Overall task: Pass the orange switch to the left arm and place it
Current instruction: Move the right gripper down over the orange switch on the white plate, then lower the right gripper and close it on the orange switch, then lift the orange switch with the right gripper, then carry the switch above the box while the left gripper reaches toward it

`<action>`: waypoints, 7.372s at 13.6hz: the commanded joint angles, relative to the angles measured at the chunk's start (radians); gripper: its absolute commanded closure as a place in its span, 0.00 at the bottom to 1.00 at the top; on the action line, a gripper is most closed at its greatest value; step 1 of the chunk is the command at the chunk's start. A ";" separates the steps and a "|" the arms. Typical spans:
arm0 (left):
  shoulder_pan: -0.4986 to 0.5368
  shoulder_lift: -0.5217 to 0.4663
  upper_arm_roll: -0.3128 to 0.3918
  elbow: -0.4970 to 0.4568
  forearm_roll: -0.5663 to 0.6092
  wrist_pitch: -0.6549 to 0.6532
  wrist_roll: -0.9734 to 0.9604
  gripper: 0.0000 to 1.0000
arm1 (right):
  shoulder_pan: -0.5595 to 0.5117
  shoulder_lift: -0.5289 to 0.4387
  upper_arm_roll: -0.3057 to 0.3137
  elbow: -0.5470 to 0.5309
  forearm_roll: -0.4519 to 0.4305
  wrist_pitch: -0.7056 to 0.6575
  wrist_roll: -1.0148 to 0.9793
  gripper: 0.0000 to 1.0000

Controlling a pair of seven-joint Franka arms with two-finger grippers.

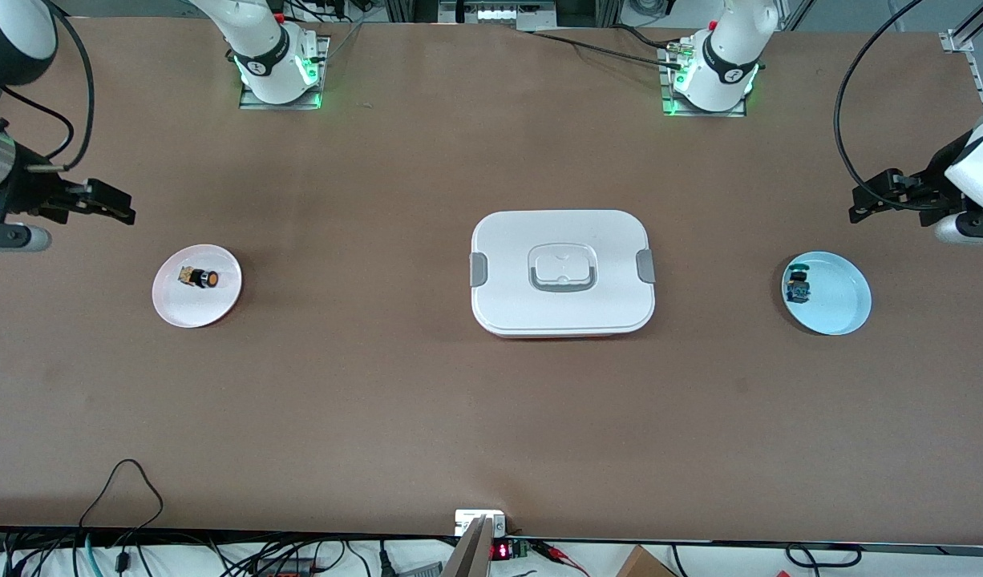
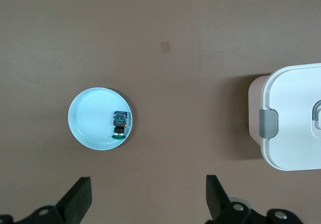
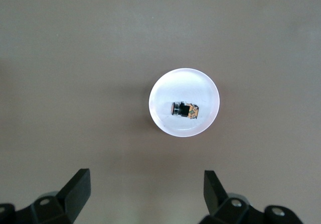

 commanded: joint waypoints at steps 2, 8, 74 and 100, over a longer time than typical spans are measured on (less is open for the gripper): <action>-0.001 0.012 0.000 0.031 0.003 -0.023 0.003 0.00 | -0.046 0.022 0.002 0.017 0.009 0.016 -0.012 0.00; -0.001 0.012 0.000 0.031 0.003 -0.023 0.003 0.00 | -0.047 0.077 0.002 0.017 -0.002 0.087 -0.013 0.00; -0.002 0.009 -0.001 0.031 0.003 -0.054 -0.001 0.00 | -0.141 0.235 0.111 -0.218 0.012 0.328 -0.012 0.86; 0.029 0.035 0.011 0.079 -0.254 -0.094 0.006 0.00 | 0.106 -0.029 0.545 -0.075 0.772 0.567 -0.574 0.99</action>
